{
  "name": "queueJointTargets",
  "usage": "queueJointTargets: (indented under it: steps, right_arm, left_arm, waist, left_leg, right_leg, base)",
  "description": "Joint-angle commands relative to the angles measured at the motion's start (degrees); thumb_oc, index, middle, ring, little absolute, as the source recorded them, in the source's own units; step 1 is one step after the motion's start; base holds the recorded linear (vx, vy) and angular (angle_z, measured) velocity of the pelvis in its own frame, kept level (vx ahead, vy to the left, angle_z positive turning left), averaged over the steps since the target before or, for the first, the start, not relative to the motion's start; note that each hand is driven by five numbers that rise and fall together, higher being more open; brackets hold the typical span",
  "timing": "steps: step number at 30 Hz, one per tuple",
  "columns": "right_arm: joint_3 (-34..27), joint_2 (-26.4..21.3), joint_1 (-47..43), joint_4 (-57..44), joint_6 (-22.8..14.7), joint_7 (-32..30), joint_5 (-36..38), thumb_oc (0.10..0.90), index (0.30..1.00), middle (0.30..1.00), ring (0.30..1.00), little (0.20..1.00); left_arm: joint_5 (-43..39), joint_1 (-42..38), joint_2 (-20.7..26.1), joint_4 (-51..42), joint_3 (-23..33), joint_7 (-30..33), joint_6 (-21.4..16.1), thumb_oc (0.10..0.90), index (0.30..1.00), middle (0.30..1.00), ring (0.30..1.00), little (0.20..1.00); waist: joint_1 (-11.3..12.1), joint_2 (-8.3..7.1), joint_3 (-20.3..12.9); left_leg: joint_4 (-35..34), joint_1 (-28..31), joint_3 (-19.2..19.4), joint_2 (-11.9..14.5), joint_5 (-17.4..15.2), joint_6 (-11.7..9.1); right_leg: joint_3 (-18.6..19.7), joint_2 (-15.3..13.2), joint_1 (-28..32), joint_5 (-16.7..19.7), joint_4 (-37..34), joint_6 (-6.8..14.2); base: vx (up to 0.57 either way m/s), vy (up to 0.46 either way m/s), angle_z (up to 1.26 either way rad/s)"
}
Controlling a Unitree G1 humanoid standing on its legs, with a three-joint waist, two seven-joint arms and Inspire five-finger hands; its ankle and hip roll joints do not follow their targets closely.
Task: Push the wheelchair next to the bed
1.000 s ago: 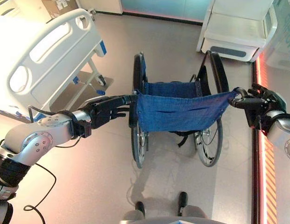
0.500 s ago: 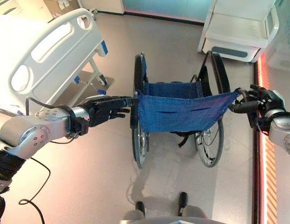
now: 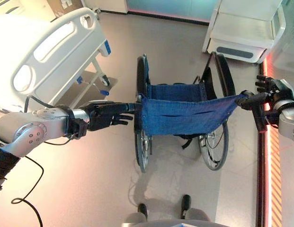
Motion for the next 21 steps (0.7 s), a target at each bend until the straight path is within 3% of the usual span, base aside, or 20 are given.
queueJointTargets:
  steps: [1,9,14,21]
  right_arm:
    - [2.1,-5.8,-10.7,1.0,-3.2,-0.5,-4.0,0.8,0.9,0.9,0.9,0.9]
    - [5.4,-4.6,-14.5,3.8,-1.8,-0.7,-4.1,0.8,0.9,0.9,0.9,0.9]
    - [6.8,-4.2,-15.8,5.0,-1.4,-1.8,-5.3,0.8,0.9,0.9,0.9,0.9]
    - [8.9,-5.4,-19.6,7.2,-1.3,-2.8,-6.8,0.8,0.9,0.9,0.9,0.9]
  left_arm:
    - [-6.3,-6.6,0.6,-1.7,-1.7,0.2,-3.2,0.8,0.9,0.9,0.9,0.9]
    - [-2.0,-7.9,-0.3,1.4,-3.1,-1.1,1.4,0.8,0.9,0.9,0.9,0.9]
    - [0.0,-8.4,-0.5,3.5,-4.2,-2.8,1.0,0.8,0.9,0.9,0.9,0.9]
    - [13.8,-12.8,1.3,7.9,-6.7,-3.5,-0.7,0.8,0.9,0.9,0.9,0.9]
  waist:
    - [0.3,-0.44,-3.4]
    - [0.6,-0.3,-3.3]
    - [0.6,-0.15,-3.0]
    - [0.6,-0.14,-2.5]
  left_leg:
    - [0.1,-3.9,-0.6,0.4,2.8,-1.9]
    - [0.1,-4.3,-0.8,0.3,3.1,-1.8]
    - [0.1,-4.4,-0.9,0.3,3.1,-1.8]
    - [0.1,-4.5,-0.8,0.1,3.1,-1.8]
  right_leg:
    - [-1.0,-2.1,3.4,-2.7,0.1,3.4]
    - [-1.2,-1.9,3.2,-2.8,0.1,3.2]
    - [-1.0,-1.9,3.2,-2.8,0.1,3.1]
    - [-1.0,-1.9,3.0,-2.7,0.1,3.3]
  base:
    - [0.0,0.0,0.0]
    - [0.0,-0.002,0.0]
    - [-0.01,-0.002,0.0]
    - [0.0,0.0,0.0]
